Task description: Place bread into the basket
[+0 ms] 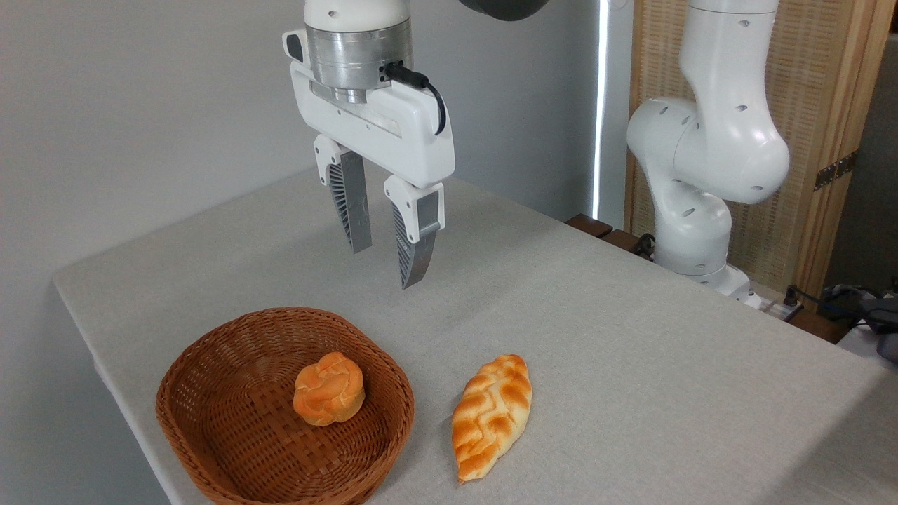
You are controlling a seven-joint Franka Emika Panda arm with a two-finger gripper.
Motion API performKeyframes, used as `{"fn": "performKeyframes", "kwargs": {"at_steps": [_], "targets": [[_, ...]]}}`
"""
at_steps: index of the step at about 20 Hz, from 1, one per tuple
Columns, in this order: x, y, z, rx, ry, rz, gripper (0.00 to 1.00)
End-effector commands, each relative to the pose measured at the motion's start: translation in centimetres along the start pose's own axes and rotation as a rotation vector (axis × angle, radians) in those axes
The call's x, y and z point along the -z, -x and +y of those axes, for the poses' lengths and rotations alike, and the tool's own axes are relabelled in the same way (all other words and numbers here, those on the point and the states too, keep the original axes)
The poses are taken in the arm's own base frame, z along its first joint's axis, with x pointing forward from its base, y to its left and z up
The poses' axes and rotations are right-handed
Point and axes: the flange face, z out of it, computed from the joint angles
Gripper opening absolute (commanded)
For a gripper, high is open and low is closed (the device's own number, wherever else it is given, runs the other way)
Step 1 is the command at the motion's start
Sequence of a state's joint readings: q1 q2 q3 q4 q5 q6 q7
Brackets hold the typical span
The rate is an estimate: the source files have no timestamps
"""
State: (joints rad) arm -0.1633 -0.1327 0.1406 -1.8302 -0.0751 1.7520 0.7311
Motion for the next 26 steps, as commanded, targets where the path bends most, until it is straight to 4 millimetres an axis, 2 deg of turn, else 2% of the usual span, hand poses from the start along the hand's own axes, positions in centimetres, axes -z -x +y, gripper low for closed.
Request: {"fn": "performKeyframes", "kwargs": {"at_steps": [1,26], "targets": [[0.41,0.32,0.19,0.011,0.006,-0.023,1.0],[0.13,0.51,0.33,0.01,0.022,-0.043,1.0]]}}
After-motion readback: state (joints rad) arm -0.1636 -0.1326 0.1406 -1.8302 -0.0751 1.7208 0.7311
